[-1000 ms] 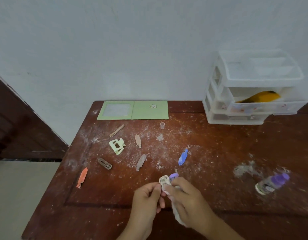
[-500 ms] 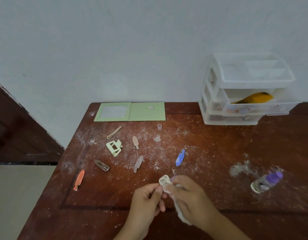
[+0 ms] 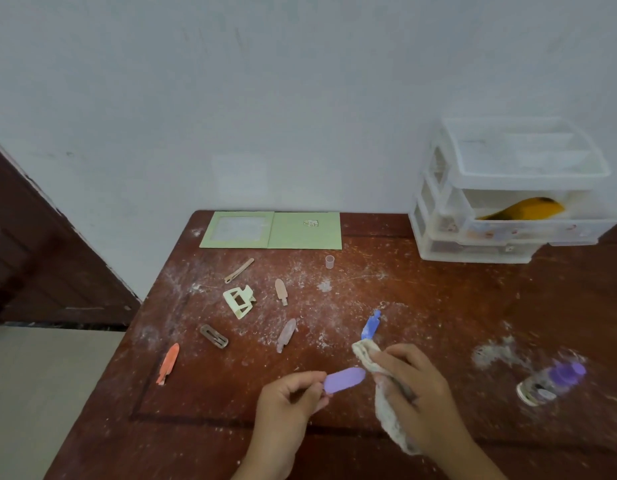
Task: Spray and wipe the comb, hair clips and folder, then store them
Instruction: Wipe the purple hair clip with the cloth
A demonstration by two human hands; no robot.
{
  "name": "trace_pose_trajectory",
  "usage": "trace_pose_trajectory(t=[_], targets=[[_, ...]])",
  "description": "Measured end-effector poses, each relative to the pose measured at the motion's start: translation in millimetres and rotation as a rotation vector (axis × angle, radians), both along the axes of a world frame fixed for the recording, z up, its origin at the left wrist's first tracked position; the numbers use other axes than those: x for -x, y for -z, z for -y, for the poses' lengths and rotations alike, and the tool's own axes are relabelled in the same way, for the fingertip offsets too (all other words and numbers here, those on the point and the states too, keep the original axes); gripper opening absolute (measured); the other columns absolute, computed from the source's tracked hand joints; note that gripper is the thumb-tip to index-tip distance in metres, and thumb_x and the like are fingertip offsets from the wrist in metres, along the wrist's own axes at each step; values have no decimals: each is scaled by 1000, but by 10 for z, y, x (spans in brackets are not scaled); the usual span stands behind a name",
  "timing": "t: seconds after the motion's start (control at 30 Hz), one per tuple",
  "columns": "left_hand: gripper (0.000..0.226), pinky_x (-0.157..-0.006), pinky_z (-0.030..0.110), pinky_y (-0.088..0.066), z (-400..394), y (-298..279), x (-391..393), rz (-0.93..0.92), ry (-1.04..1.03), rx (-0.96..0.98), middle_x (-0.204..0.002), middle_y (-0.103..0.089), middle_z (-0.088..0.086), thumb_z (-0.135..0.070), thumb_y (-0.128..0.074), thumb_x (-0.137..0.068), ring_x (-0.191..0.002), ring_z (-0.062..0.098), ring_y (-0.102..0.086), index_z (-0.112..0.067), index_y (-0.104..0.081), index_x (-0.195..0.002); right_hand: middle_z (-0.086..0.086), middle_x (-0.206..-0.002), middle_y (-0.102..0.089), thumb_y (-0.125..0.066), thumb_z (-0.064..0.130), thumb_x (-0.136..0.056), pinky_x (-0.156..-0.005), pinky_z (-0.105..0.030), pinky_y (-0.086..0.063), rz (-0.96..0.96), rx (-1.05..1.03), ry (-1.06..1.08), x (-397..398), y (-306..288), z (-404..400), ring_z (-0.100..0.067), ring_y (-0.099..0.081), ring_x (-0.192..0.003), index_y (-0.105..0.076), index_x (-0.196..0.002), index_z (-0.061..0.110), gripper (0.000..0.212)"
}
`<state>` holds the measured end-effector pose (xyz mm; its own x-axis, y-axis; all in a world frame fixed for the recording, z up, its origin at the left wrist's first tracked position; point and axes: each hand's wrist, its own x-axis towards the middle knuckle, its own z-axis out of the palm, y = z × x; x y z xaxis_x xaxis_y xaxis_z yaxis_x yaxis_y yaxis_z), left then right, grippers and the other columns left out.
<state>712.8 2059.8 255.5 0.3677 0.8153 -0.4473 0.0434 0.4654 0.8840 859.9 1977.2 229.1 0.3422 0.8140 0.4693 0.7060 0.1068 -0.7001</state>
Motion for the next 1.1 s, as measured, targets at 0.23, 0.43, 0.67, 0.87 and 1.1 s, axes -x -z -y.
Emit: trace_pose_trajectory(t=[0.23, 0.43, 0.67, 0.87, 1.1], targets=[[26, -49, 15, -53, 85, -103, -36, 147, -77, -5, -57, -71, 6, 20, -55, -75, -53, 10, -68, -2, -66, -69, 6, -93, -44, -34, 29, -97, -63, -9, -36, 234, -26, -148, 315, -52, -81, -5, -42, -71, -54, -112, 19, 26], [30, -47, 13, -52, 145, -47, -10, 72, -123, -23, -42, -63, 3, 20, -57, -75, -44, 8, -62, -4, -69, -60, 7, -90, -41, -39, 21, -91, -55, -15, -38, 176, 0, 31, 170, 44, -29, -4, -41, -68, -52, -107, 20, 21], [38, -46, 13, -51, 174, -46, -28, 102, -116, -21, -42, -61, 4, 21, -56, -74, -43, 8, -61, -8, -67, -52, 3, -96, -48, -27, 31, -99, -60, -15, -42, 202, -9, -11, 254, 52, 33, -7, -47, -73, -54, -108, 17, 32], [38, -46, 14, -52, 174, -36, -45, 110, -99, -30, -42, -63, 4, 22, -56, -74, -43, 9, -62, -7, -67, -52, 5, -97, -47, -31, 28, -98, -63, -15, -45, 188, -41, -104, 287, 50, 64, -9, -50, -75, -55, -108, 18, 28], [33, -50, 13, -53, 132, 25, -26, 57, -67, -74, -44, -63, 2, 17, -60, -74, -44, 6, -61, -10, -68, -57, 30, -106, -56, -52, 32, -79, -73, -4, -41, -323, 146, -9, 55, 13, 153, 8, -55, -91, -59, -105, 53, 34]])
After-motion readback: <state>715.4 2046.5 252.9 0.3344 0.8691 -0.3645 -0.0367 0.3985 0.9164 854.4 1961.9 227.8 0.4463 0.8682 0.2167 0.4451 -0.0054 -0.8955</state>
